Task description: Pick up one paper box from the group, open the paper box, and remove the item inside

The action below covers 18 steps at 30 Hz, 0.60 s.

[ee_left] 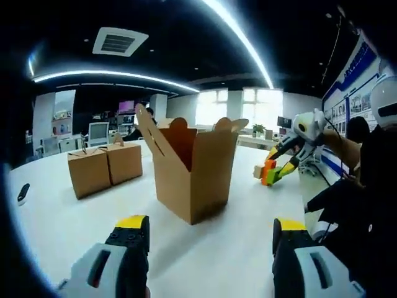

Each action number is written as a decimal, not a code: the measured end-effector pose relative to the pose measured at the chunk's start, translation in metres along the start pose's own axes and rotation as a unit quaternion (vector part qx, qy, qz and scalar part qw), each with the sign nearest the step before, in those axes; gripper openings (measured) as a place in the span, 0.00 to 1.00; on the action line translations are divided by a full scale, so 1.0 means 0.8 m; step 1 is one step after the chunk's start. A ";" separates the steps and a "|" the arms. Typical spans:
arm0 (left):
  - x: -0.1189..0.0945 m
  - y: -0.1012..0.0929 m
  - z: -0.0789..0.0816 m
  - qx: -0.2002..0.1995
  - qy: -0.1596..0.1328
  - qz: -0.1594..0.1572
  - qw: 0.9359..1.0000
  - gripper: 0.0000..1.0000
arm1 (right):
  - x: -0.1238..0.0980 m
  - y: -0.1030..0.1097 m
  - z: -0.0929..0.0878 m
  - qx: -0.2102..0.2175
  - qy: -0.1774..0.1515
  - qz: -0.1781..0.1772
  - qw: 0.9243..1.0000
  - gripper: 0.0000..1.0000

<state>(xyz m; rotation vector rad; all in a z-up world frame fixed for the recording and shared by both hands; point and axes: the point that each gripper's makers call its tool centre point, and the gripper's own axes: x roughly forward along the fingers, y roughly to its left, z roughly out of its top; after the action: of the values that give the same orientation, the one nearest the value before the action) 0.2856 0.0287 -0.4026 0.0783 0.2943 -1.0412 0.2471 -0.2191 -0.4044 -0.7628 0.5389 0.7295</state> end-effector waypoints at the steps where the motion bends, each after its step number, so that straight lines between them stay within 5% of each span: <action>1: 0.001 0.000 -0.001 0.000 0.001 -0.001 1.000 0.81 | -0.001 0.001 0.001 0.003 -0.001 0.003 1.000 0.33; 10: 0.005 -0.004 -0.001 0.000 0.001 -0.012 1.000 0.81 | -0.009 0.000 0.010 0.021 -0.013 0.010 1.000 0.40; 18: 0.012 0.008 0.012 -0.004 0.000 -0.012 1.000 0.77 | -0.004 -0.007 0.086 0.130 -0.124 0.051 0.982 0.42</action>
<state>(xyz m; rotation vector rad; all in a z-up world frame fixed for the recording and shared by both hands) 0.2977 0.0223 -0.3967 0.0676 0.2995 -1.0629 0.2612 -0.1701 -0.3581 -0.3956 0.4376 0.8162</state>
